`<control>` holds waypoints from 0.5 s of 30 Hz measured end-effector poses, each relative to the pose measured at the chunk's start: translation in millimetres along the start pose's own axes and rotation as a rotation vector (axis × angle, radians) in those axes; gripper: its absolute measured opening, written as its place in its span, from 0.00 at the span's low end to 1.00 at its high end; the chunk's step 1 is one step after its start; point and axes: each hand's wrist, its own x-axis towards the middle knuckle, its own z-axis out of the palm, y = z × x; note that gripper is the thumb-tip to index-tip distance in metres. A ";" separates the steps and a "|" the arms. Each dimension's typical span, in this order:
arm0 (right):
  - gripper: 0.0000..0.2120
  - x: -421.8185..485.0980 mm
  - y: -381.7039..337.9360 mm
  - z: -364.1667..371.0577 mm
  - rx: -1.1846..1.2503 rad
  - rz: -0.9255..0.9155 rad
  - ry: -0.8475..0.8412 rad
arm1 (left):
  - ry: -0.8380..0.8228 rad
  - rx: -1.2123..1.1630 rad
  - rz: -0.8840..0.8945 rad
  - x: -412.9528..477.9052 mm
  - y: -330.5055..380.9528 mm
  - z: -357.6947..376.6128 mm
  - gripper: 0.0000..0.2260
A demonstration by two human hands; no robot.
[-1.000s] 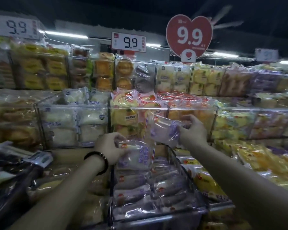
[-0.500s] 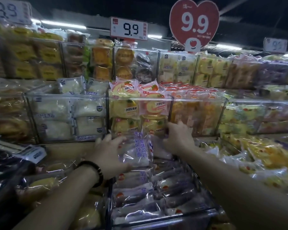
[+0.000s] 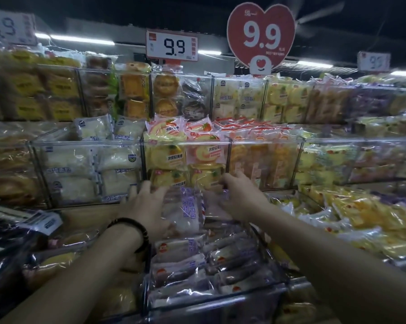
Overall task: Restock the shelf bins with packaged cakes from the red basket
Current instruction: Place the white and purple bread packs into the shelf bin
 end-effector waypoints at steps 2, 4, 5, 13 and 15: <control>0.10 -14.6 8.4 -19.3 0.070 -0.015 0.068 | 0.051 -0.049 0.013 -7.3 13.9 -15.9 0.27; 0.03 -36.5 16.8 -37.9 0.135 0.000 0.101 | 0.108 -0.176 0.092 -15.6 36.4 -28.0 0.17; 0.03 -50.2 21.3 -46.5 0.169 0.011 0.112 | 0.097 -0.266 0.154 -21.9 51.2 -31.9 0.12; 0.05 -179.3 64.6 -97.5 0.289 0.101 0.134 | -0.240 -0.732 0.520 -106.0 186.7 -31.0 0.04; 0.09 -211.9 85.4 -102.7 0.283 0.153 0.126 | -0.319 -0.795 0.545 -126.0 217.6 -22.9 0.06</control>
